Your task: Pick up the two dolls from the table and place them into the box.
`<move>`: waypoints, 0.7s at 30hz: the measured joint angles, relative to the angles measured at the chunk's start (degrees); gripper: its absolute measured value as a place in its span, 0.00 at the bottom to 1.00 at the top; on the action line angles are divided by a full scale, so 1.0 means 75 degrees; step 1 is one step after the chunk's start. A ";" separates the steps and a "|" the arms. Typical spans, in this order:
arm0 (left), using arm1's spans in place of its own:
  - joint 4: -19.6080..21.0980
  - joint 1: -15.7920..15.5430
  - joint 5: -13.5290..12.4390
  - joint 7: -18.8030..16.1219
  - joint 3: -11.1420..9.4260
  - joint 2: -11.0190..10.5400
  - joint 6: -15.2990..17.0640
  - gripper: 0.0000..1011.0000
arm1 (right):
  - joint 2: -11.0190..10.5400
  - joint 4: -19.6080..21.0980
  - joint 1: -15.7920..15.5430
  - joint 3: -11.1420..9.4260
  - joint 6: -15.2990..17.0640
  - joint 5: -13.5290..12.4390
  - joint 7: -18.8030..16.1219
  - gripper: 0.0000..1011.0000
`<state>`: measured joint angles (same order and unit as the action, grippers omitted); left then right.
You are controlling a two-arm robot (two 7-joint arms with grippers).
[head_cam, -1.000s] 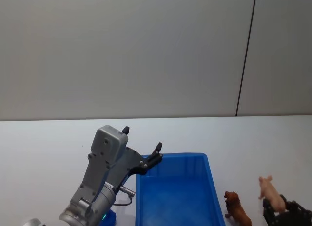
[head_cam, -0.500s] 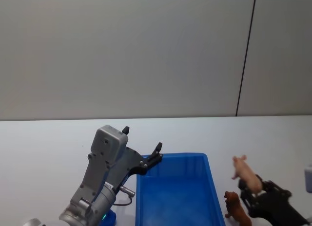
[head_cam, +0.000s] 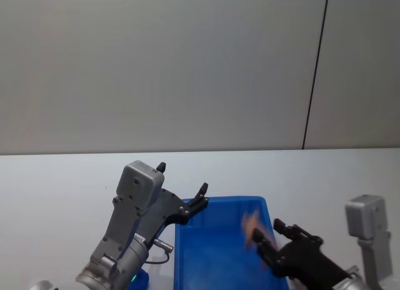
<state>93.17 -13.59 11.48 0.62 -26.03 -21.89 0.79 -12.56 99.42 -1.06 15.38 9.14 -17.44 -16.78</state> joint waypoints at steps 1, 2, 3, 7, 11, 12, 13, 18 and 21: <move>0.0000 0.0000 0.0000 0.0000 0.0000 0.0000 0.0000 0.99 | 0.0023 -0.0012 0.0021 0.0021 0.0032 0.0019 -0.0038 0.49; 0.0000 0.0000 0.0000 0.0000 0.0000 0.0000 0.0000 0.99 | 0.0051 -0.0022 0.0046 0.0045 0.0056 0.0031 -0.0063 0.50; 0.0000 0.0000 0.0000 0.0000 0.0000 0.0000 0.0000 0.99 | 0.0069 -0.0034 0.0062 0.0061 0.0083 0.0046 -0.0087 0.54; 0.0000 0.0000 0.0000 0.0000 0.0000 0.0000 0.0000 0.99 | 0.0148 -0.0076 0.0135 0.0128 0.0203 0.0110 -0.0136 0.70; 0.0000 0.0000 0.0000 0.0000 0.0000 0.0000 0.0000 0.99 | 0.0196 -0.0101 0.0176 0.0170 0.0320 0.0175 -0.0094 0.81; 0.0000 0.0000 0.0000 0.0000 0.0000 0.0000 0.0000 0.99 | 0.0198 -0.0102 0.0177 0.0173 0.0342 0.0188 -0.0065 0.81; 0.0000 0.0000 0.0000 0.0000 0.0000 0.0000 0.0000 0.99 | 0.0199 -0.0102 0.0179 0.0175 0.0359 0.0196 -0.0042 0.84; 0.0000 0.0000 0.0000 0.0000 0.0000 0.0000 0.0000 0.99 | 0.0175 -0.0076 0.0153 0.0162 0.0464 0.0243 0.0164 0.99; 0.0000 0.0000 0.0000 0.0000 0.0000 0.0000 0.0000 0.99 | 0.0118 -0.0004 0.0094 0.0131 0.0503 0.0259 0.0314 0.99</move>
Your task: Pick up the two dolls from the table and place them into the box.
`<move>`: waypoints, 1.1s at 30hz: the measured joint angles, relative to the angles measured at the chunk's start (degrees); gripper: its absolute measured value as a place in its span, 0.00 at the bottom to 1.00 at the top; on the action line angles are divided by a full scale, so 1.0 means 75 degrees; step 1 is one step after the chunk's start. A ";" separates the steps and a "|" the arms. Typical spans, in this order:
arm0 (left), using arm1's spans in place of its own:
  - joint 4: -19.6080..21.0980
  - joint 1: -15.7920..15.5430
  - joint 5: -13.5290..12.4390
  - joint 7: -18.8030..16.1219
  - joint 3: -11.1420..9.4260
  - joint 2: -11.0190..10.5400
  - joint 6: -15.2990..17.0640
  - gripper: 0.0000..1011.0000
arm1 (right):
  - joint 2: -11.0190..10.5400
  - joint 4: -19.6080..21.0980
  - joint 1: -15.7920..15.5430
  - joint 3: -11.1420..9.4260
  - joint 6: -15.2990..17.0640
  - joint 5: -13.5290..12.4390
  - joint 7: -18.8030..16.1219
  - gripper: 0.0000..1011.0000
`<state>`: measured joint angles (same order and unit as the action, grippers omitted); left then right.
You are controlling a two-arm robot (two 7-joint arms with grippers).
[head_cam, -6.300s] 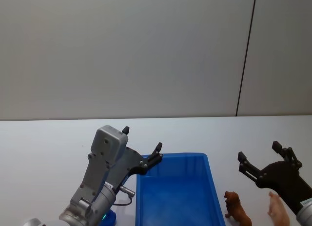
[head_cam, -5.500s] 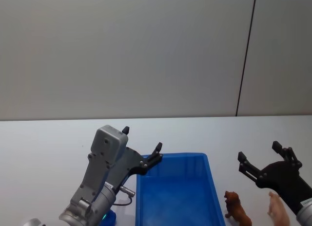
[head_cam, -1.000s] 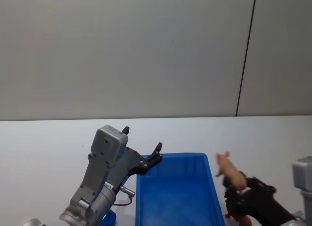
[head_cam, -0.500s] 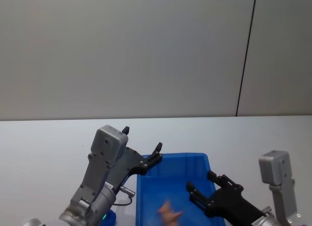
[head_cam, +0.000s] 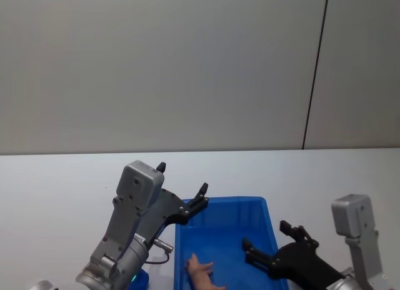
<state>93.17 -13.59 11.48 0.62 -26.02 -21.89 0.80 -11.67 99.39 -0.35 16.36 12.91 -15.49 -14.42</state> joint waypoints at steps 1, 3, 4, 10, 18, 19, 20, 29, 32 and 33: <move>0.0000 0.0000 0.0000 0.0000 0.0000 0.0000 0.0000 0.99 | -0.0017 0.0022 -0.0017 -0.0008 0.0007 0.0003 0.0037 0.99; 0.0000 0.0000 0.0000 0.0000 0.0000 0.0000 0.0000 0.99 | -0.0081 0.0113 -0.0085 -0.0041 0.0029 0.0012 0.0172 0.99; 0.0000 0.0000 0.0000 0.0000 0.0000 0.0000 0.0000 0.99 | -0.0123 0.0172 -0.0133 -0.0066 0.0041 0.0017 0.0253 0.99; 0.0000 0.0000 0.0000 0.0000 0.0000 0.0000 0.0000 0.99 | -0.0300 0.0405 -0.0312 -0.0168 0.0083 0.0021 0.0535 0.99; 0.0000 0.0000 0.0000 0.0000 0.0000 0.0000 0.0000 0.99 | -0.0681 0.0804 -0.0701 -0.0383 0.0235 -0.0036 0.0972 0.99; 0.0000 0.0000 0.0000 0.0000 0.0000 0.0000 0.0000 0.99 | -0.0707 0.0823 -0.0730 -0.0398 0.0249 -0.0042 0.0998 0.99; 0.0000 0.0000 0.0000 0.0000 0.0000 0.0000 0.0000 0.99 | -0.0740 0.0845 -0.0767 -0.0416 0.0262 -0.0049 0.1021 0.99; 0.0000 0.0000 0.0000 0.0000 0.0000 0.0000 0.0000 0.99 | -0.0960 0.0910 -0.1047 -0.0529 0.0364 -0.0090 0.1207 0.99; 0.0000 0.0000 0.0000 0.0000 0.0000 0.0000 0.0000 0.99 | -0.0999 0.0859 -0.1107 -0.0543 0.0376 -0.0096 0.1215 0.99; 0.0000 0.0000 0.0000 0.0000 0.0000 0.0000 0.0000 0.99 | -0.1006 0.0835 -0.1117 -0.0545 0.0377 -0.0097 0.1214 0.99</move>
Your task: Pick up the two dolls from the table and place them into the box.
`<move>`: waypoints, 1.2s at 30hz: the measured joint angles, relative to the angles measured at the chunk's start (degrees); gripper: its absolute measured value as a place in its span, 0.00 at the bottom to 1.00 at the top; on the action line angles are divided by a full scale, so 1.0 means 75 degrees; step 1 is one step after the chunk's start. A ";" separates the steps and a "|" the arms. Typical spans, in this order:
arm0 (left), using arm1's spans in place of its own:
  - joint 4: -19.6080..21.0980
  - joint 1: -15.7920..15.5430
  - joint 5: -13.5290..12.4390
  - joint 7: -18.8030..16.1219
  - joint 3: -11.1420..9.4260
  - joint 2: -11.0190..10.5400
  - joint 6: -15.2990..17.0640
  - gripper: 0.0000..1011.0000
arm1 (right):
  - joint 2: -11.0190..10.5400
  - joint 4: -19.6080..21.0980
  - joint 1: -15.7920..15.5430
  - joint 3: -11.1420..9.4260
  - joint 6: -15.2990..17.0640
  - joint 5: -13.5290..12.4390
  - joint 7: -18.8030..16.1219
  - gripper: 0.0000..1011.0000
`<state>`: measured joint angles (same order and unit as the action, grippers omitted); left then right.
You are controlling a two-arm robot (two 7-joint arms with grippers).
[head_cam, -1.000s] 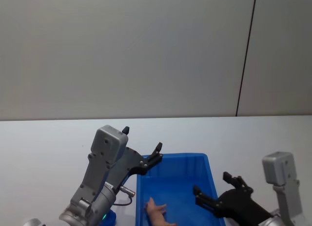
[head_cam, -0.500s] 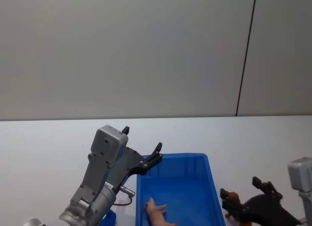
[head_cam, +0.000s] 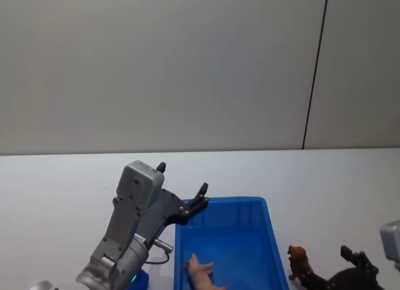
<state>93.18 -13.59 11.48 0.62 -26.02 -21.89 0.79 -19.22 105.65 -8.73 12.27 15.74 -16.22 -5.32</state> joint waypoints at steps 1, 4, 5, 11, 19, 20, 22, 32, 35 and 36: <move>0.0000 0.0000 0.0000 0.0001 0.0000 0.0000 0.0000 0.99 | -0.0006 -0.0020 -0.0010 -0.0003 0.0000 -0.0001 0.0000 0.99; 0.0000 0.0000 0.0000 0.0000 0.0000 0.0000 0.0000 0.99 | -0.0021 -0.0119 -0.0036 -0.0005 0.0000 -0.0001 -0.0036 0.99; 0.0000 0.0000 0.0000 0.0000 0.0000 0.0000 0.0000 0.99 | -0.0023 -0.0144 -0.0039 -0.0006 0.0000 0.0000 -0.0051 0.99; 0.0000 0.0000 0.0000 0.0000 0.0000 0.0000 0.0000 0.99 | -0.0009 -0.0400 -0.0025 0.0017 -0.0024 0.0057 -0.0215 0.99; 0.0000 0.0000 0.0000 0.0000 0.0000 0.0000 0.0000 0.99 | 0.0131 -0.0913 0.0153 0.0112 -0.0145 0.0233 -0.0481 0.97; 0.0000 0.0000 0.0000 0.0000 0.0000 0.0000 0.0000 0.99 | 0.0146 -0.0958 0.0175 0.0123 -0.0157 0.0250 -0.0499 0.96; 0.0000 0.0000 0.0000 0.0000 0.0000 -0.0001 0.0000 0.99 | 0.0188 -0.1085 0.0235 0.0146 -0.0201 0.0305 -0.0549 0.93; 0.0000 0.0000 0.0000 0.0000 0.0000 0.0000 0.0000 0.99 | 0.0344 -0.1508 0.0430 0.0214 -0.0361 0.0476 -0.0608 0.63; -0.0001 0.0000 0.0000 0.0000 0.0000 0.0000 0.0000 0.99 | 0.0371 -0.1580 0.0465 0.0219 -0.0409 0.0502 -0.0597 0.57; -0.0001 0.0000 0.0000 0.0000 0.0000 0.0000 0.0000 0.99 | 0.0378 -0.1600 0.0473 0.0220 -0.0430 0.0511 -0.0587 0.51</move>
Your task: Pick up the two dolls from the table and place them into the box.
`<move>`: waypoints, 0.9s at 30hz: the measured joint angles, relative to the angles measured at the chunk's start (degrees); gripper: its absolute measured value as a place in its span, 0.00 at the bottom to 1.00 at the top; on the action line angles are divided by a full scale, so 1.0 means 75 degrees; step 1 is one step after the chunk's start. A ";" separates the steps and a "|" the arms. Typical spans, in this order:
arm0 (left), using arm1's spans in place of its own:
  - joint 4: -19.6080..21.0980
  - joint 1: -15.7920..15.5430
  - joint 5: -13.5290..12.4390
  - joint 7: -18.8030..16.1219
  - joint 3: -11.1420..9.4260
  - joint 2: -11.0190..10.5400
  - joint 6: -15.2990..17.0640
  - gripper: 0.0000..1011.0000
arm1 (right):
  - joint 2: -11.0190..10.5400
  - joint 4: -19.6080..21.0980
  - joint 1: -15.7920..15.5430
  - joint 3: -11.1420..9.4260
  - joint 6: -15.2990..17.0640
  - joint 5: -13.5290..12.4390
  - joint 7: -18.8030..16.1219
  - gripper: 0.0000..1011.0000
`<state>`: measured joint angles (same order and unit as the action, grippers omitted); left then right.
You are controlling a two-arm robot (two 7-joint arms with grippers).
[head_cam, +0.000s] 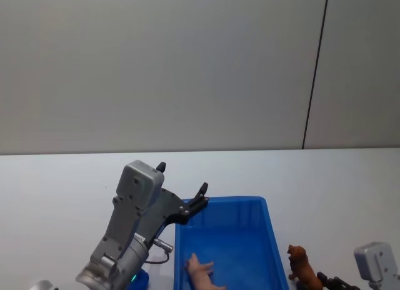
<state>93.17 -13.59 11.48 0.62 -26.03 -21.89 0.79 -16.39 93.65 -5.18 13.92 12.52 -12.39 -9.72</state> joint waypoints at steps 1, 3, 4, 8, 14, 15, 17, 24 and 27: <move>0.0000 0.0000 0.0000 0.0000 0.0000 0.0000 0.0000 0.99 | 0.0004 -0.0012 0.0005 0.0000 -0.0015 0.0004 0.0008 0.50; 0.0000 0.0000 0.0000 0.0000 0.0000 -0.0001 0.0000 0.99 | 0.0018 -0.0035 0.0019 0.0000 -0.0065 0.0016 0.0038 0.43; 0.0000 0.0000 0.0000 0.0000 0.0000 0.0000 0.0000 0.99 | 0.0021 -0.0041 0.0023 0.0000 -0.0084 0.0021 0.0050 0.39; 0.0000 0.0000 0.0000 0.0000 0.0000 0.0000 0.0000 0.99 | 0.0032 -0.0040 0.0031 -0.0010 -0.0197 0.0029 0.0119 0.30; 0.0000 0.0000 0.0000 0.0000 0.0000 0.0000 0.0000 0.99 | 0.0033 0.0116 0.0025 -0.0039 -0.0373 0.0014 0.0189 0.30; 0.0000 0.0000 0.0000 0.0000 0.0000 0.0000 0.0000 0.99 | 0.0033 0.0149 0.0023 -0.0044 -0.0402 0.0006 0.0196 0.30; 0.0000 0.0000 0.0000 0.0000 0.0000 0.0000 0.0000 0.99 | 0.0033 0.0257 0.0021 -0.0058 -0.0478 -0.0018 0.0205 0.30; 0.0000 0.0000 0.0000 0.0000 0.0000 0.0000 0.0000 0.99 | 0.0084 0.0603 0.0082 -0.0059 -0.0705 -0.0092 0.0106 0.30; 0.0000 0.0000 0.0000 0.0000 0.0000 0.0000 0.0000 0.99 | 0.0147 0.0700 0.0153 -0.0026 -0.0765 -0.0099 -0.0007 0.30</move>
<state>93.17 -13.59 11.48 0.62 -26.02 -21.89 0.79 -15.29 98.90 -4.04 13.72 6.78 -13.13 -9.77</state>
